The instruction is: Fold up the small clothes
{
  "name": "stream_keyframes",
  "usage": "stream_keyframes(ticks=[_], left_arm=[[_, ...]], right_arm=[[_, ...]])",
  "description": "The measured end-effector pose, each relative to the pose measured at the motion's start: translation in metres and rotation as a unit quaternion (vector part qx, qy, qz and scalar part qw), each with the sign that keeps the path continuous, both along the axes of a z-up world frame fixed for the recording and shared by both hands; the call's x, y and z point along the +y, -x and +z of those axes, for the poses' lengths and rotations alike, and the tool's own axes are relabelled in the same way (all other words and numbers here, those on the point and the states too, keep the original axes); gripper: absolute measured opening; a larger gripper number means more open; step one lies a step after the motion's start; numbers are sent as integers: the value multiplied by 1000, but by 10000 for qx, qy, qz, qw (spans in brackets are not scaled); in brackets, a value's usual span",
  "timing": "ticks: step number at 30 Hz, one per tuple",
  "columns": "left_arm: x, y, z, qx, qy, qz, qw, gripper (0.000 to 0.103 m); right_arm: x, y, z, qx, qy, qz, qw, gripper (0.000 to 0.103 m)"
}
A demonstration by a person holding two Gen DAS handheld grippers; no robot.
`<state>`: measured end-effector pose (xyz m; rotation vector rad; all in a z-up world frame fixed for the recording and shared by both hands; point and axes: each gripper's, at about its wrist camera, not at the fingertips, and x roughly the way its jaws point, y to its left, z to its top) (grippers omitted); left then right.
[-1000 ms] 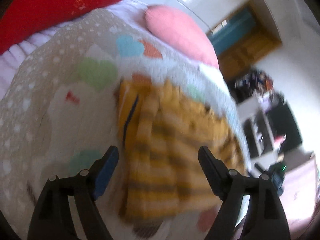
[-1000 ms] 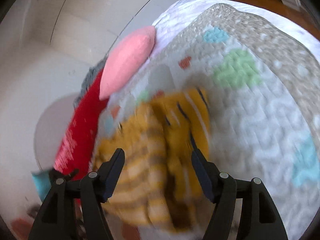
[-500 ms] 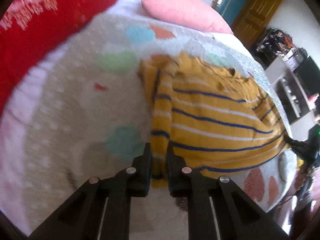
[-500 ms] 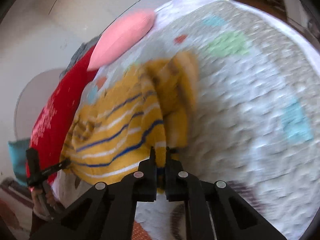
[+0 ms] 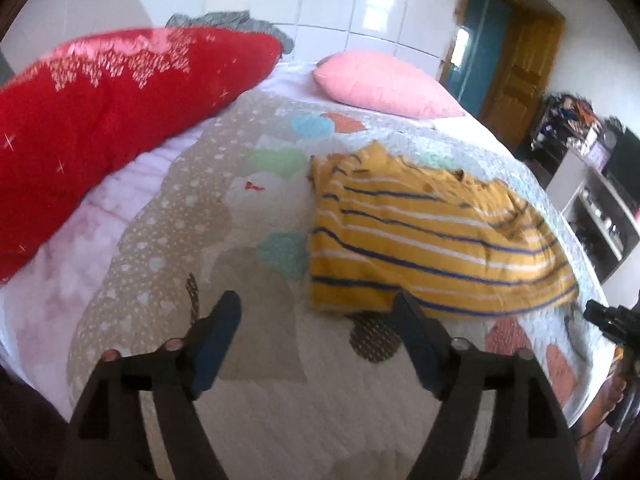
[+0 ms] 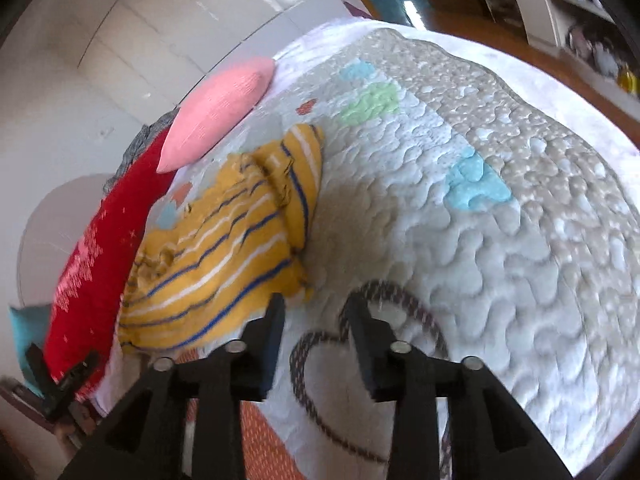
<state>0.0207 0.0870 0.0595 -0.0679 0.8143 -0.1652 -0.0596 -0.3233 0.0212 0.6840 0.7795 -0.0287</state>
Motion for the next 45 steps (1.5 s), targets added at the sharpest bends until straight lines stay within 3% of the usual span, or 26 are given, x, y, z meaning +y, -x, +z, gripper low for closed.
stream_keyframes(ticks=[5, 8, 12, 15, 20, 28, 34, 45], left_arm=[[-24, 14, -19, 200, -10, -151, 9997, 82], [-37, 18, -38, 418, -112, -128, 9990, 82], [-44, 22, -58, 699, -56, -31, 9975, 82], [-50, 28, -64, 616, -248, 33, 9978, 84], [-59, 31, -69, 608, -431, -57, 9972, 95], [-64, 29, -74, 607, -541, -36, 9967, 103], [-66, 31, -76, 548, -599, 12, 9967, 103], [-71, 30, -76, 657, -745, 8, 9951, 103]], right_arm=[[34, 8, -14, 247, 656, 240, 9973, 47], [41, 11, -18, 175, 943, 222, 9951, 50], [44, 12, -21, 37, 917, 248, 9955, 65], [49, 11, -23, -67, 925, 206, 9955, 75], [60, 12, -24, -256, 1118, 69, 9934, 84], [65, 13, -27, -455, 1054, 8, 9934, 97], [68, 10, -27, -452, 1084, 63, 9931, 101], [90, 3, -31, -196, 1994, 144, 9796, 101]])
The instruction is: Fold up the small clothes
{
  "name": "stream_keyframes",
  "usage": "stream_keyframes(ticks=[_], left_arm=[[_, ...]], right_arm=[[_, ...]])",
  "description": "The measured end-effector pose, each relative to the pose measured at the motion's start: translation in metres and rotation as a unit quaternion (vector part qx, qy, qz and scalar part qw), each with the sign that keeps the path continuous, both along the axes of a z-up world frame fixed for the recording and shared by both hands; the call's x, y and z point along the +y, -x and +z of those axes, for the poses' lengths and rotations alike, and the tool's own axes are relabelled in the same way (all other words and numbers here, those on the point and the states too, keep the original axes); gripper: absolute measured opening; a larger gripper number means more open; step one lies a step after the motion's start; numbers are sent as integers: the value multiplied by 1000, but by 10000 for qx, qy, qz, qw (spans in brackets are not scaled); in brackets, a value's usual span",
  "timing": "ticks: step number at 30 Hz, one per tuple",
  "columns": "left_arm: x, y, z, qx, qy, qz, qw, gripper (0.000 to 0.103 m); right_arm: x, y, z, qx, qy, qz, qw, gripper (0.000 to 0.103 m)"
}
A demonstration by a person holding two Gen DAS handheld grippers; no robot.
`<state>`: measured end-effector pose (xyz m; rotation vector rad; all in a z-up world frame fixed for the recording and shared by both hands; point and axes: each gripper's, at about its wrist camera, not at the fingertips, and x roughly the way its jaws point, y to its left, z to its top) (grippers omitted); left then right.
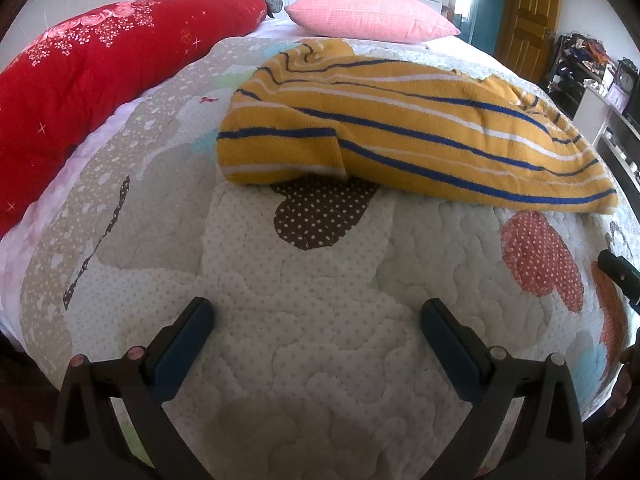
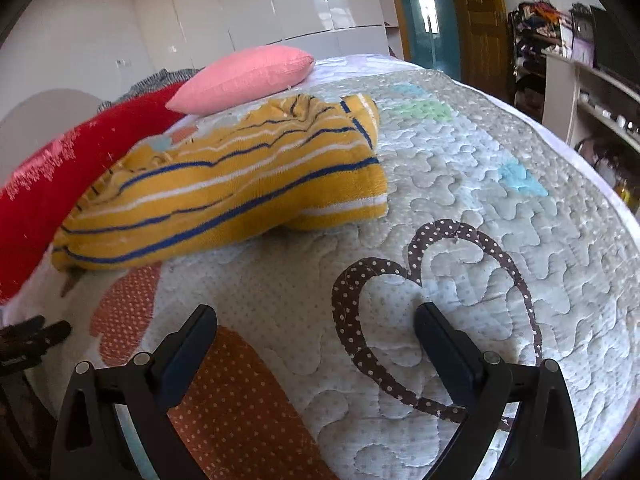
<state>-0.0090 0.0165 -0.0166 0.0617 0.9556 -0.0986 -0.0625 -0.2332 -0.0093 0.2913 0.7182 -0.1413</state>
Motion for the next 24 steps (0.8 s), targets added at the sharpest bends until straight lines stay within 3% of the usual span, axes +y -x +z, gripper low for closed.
stream_keyframes(ticks=[14, 24], left_arm=[[2, 8, 6, 98, 73, 37, 9999, 103], [4, 19, 21, 68, 486, -79, 9988, 103]], right_arm=[[5, 3, -2, 13, 283, 72, 9996, 101], [7, 5, -2, 31, 387, 62, 9992, 101]])
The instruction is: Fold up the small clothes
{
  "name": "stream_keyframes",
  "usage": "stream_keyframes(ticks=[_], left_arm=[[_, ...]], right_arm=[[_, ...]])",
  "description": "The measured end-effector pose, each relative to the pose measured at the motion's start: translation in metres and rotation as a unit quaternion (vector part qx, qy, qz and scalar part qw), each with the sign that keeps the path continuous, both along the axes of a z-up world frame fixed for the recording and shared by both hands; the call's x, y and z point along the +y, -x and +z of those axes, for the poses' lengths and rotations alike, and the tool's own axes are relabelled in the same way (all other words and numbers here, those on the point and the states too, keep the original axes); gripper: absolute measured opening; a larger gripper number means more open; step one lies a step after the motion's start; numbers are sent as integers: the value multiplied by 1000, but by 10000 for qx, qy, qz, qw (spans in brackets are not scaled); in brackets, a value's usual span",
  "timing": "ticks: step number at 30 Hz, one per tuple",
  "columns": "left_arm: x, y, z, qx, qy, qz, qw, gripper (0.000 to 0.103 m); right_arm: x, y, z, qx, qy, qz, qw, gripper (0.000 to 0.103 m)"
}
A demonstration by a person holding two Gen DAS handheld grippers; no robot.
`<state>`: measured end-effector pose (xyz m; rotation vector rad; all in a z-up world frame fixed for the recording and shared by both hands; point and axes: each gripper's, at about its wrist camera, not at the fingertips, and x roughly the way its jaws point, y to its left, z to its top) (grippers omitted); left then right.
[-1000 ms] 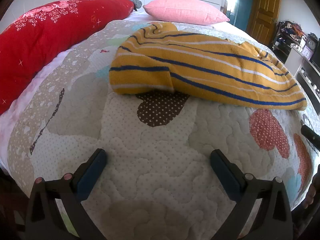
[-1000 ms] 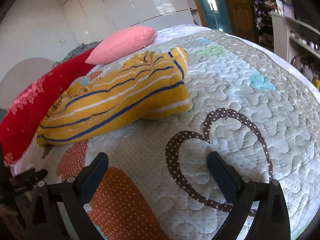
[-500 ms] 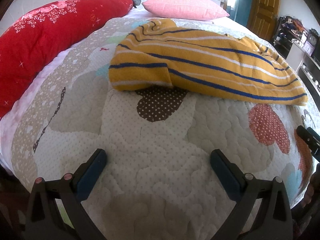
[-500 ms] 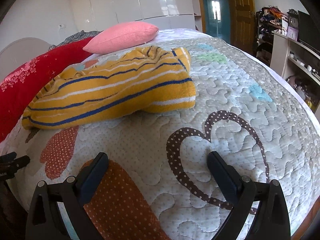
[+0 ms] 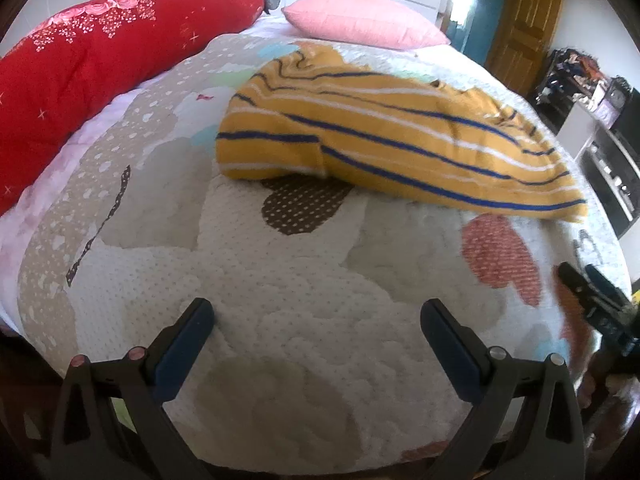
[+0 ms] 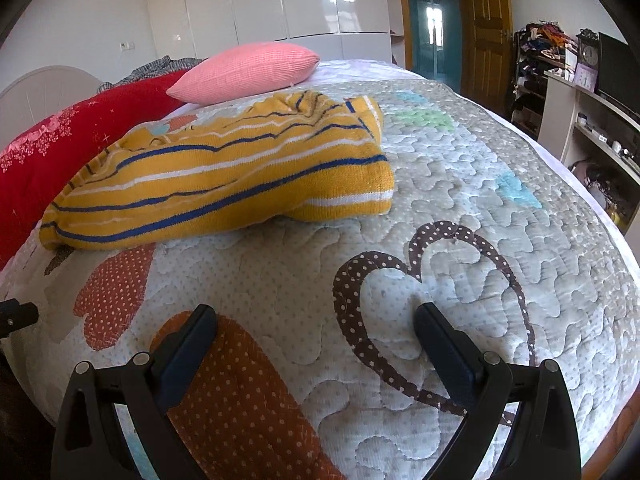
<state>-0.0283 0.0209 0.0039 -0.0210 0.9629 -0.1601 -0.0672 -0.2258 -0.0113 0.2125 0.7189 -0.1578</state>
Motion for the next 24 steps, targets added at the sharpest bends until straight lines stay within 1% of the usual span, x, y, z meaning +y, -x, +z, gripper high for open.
stream_keyframes(ticks=[8, 24], left_arm=[[-6, 8, 19, -295, 22, -82, 9995, 103], [2, 14, 24, -326, 132, 3, 9994, 103]], right_arm=[[3, 4, 1, 26, 42, -20, 10000, 101], [8, 13, 2, 72, 154, -35, 9998, 101]])
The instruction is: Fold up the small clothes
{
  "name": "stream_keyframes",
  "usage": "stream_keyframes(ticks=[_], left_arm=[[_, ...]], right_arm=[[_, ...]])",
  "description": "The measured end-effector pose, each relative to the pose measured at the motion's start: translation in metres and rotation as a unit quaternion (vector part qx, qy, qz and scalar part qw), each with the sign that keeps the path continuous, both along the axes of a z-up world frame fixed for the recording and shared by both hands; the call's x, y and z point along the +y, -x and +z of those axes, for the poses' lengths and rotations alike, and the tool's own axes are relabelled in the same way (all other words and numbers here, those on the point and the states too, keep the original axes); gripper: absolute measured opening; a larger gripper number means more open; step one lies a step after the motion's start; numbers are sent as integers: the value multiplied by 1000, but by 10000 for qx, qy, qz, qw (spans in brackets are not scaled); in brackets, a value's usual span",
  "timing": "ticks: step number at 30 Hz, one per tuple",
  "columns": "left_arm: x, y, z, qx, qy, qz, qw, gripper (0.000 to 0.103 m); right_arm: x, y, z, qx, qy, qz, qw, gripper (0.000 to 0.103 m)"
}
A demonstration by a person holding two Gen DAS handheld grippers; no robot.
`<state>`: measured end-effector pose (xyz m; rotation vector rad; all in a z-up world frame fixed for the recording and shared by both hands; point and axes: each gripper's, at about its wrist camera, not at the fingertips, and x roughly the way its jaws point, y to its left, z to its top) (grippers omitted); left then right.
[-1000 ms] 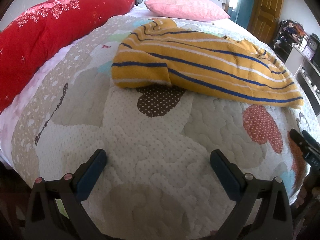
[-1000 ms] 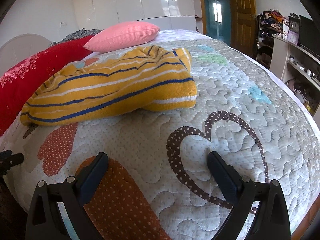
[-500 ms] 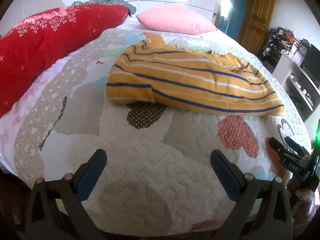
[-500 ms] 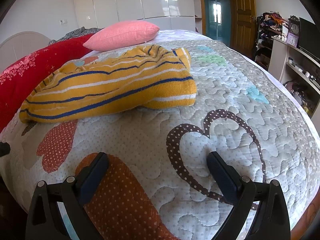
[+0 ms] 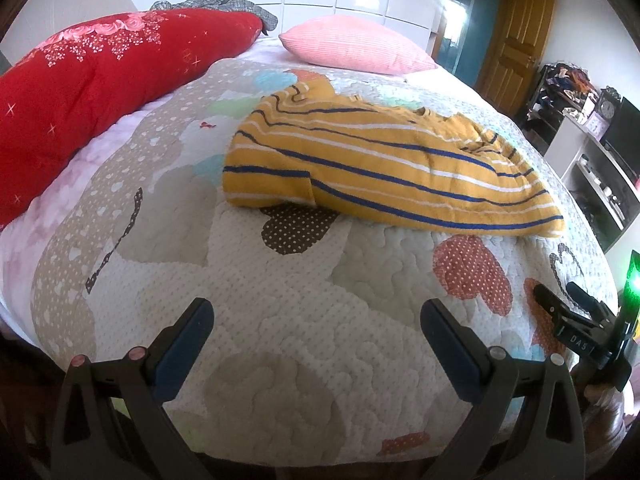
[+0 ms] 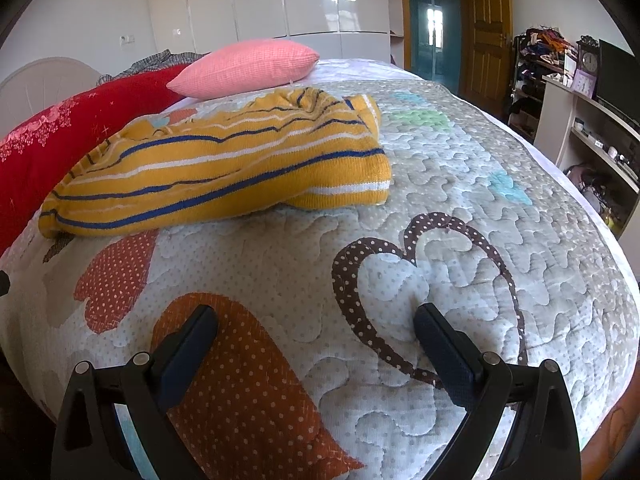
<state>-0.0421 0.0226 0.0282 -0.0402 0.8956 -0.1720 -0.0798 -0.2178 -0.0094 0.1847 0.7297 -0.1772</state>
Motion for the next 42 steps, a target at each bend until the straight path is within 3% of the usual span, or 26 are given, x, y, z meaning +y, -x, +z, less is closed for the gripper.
stream_keyframes(ticks=[42], left_arm=[[8, -6, -12, 160, 179, 67, 9997, 103]], right_arm=[[2, -2, -3, -10, 163, -11, 9999, 101]])
